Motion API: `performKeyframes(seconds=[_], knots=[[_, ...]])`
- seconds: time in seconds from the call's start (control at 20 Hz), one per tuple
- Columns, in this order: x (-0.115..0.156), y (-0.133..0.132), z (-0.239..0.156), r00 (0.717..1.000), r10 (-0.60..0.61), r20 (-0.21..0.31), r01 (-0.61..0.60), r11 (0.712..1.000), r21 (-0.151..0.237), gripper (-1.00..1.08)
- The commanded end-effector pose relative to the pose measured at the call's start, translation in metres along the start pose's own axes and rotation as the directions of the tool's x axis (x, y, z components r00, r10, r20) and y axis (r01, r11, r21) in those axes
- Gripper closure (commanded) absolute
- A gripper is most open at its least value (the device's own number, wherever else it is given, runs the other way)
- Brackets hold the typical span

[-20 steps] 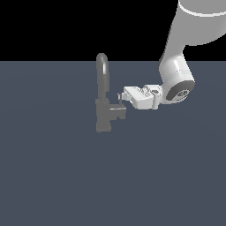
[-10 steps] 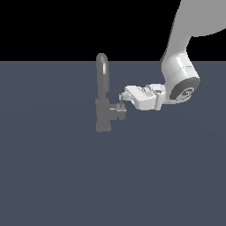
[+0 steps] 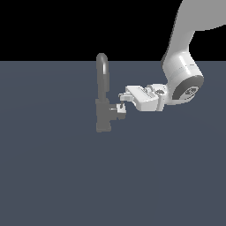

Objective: Turn on the faucet by rotating a designated handle.

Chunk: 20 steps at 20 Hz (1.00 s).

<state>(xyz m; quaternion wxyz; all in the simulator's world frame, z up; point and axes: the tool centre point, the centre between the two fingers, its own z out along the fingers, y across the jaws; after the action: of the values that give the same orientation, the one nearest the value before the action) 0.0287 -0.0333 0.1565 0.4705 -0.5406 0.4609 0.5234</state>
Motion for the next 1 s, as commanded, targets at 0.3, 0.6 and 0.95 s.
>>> performKeyframes(seconds=[0.3,0.6,0.95], knots=[[0.024,0.038,-0.001,1.000,0.025,0.009,-0.025,1.000,-0.006,1.08],[0.027,0.037,0.000,1.000,0.001,0.003,-0.001,1.000,-0.006,1.08],[0.075,0.057,0.000,1.000,0.024,0.009,-0.024,1.000,-0.007,1.08]])
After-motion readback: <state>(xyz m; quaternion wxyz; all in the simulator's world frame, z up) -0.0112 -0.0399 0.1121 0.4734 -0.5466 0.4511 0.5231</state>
